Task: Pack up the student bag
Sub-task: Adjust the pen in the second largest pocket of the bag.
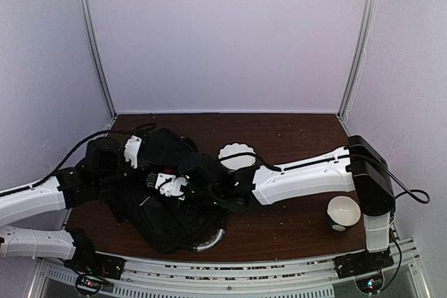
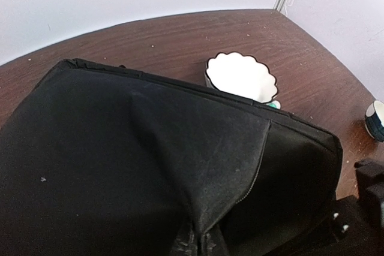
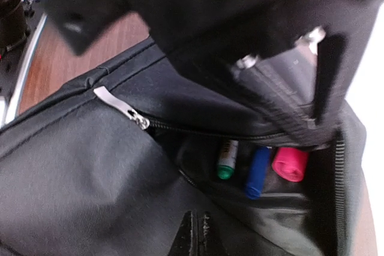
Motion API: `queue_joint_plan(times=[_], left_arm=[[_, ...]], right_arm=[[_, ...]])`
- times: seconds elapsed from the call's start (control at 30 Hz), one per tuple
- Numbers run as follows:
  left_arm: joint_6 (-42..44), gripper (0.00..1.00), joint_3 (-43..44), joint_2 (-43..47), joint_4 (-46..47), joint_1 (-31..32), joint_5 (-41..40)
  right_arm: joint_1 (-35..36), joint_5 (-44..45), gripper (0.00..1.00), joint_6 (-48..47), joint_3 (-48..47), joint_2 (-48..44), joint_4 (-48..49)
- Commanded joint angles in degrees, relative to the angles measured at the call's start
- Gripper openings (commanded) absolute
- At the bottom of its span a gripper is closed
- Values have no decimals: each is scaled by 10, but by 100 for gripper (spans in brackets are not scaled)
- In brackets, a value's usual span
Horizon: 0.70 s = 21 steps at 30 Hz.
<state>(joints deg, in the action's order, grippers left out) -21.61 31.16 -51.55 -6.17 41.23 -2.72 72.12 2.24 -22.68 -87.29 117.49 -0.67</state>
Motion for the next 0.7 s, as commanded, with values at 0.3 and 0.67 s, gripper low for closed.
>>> queue_joint_plan(times=[0.3, 0.67], left_arm=[[-28, 0, 68, -11, 69, 0, -13], [-41, 0, 80, -24, 81, 0, -8]], right_arm=[[-25, 11, 0, 100, -9, 50, 49], [-20, 142, 0, 52, -19, 125, 194]])
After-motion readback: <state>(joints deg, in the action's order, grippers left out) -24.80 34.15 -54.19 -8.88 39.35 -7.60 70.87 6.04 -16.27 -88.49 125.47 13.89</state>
